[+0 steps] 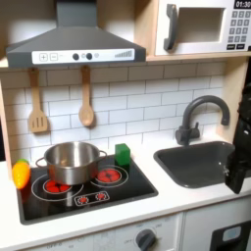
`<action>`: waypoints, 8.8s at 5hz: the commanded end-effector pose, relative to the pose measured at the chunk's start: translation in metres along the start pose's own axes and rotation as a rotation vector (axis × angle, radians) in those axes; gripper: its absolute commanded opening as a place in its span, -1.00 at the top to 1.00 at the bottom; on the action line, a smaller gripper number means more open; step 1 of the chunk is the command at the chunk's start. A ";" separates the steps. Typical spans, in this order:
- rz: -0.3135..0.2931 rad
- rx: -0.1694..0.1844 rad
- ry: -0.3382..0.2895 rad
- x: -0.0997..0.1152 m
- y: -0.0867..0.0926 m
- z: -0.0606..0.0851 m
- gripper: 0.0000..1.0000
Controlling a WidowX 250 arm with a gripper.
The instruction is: Reach green block
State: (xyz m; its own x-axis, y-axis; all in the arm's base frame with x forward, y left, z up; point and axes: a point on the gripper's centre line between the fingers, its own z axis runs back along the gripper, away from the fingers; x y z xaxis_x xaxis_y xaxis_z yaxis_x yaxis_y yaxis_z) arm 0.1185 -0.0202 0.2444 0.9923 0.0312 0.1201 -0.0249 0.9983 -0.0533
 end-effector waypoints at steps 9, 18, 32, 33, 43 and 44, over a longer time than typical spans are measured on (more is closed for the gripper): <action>0.034 0.040 0.005 0.102 0.028 -0.026 -1.00; 0.159 0.071 -0.070 0.219 0.052 -0.051 -1.00; 0.011 0.060 -0.086 0.284 0.078 -0.103 -1.00; 0.004 0.059 -0.093 0.288 0.077 -0.104 -1.00; -0.063 0.056 -0.038 0.307 0.070 -0.140 -1.00; -0.066 0.056 -0.039 0.307 0.069 -0.140 -1.00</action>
